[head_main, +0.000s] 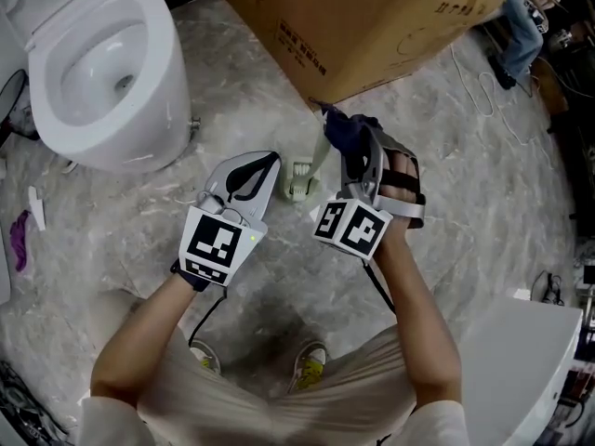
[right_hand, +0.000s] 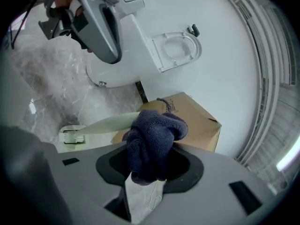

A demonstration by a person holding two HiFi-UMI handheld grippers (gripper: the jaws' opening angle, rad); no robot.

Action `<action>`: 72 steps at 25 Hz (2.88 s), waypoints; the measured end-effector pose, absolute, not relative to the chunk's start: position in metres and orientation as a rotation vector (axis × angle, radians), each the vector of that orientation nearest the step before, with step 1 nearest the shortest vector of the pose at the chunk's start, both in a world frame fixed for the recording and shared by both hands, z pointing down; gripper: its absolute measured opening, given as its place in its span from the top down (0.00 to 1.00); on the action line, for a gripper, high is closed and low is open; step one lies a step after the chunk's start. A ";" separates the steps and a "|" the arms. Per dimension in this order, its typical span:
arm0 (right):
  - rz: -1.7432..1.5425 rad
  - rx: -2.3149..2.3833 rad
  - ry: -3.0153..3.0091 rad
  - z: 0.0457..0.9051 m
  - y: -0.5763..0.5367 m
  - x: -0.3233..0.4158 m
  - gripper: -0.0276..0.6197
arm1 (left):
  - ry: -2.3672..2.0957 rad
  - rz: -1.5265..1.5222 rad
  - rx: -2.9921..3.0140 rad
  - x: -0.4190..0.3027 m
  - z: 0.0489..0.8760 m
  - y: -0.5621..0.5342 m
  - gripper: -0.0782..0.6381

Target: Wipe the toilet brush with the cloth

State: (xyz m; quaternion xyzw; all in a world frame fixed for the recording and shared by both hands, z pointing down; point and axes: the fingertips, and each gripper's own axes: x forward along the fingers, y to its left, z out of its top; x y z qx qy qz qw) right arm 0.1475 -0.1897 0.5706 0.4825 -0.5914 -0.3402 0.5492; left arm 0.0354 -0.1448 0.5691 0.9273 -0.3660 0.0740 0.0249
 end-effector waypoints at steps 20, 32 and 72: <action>-0.645 0.968 -1.478 0.633 -0.171 0.140 0.71 | -1.115 0.234 2.883 0.038 0.567 -0.141 0.89; -0.654 1.102 -1.534 0.589 -0.182 0.142 0.70 | -1.154 0.227 2.876 0.029 0.560 -0.145 0.89; -0.715 0.992 -1.745 0.556 -0.125 0.060 0.71 | -1.297 0.187 2.827 -0.006 0.545 -0.166 0.89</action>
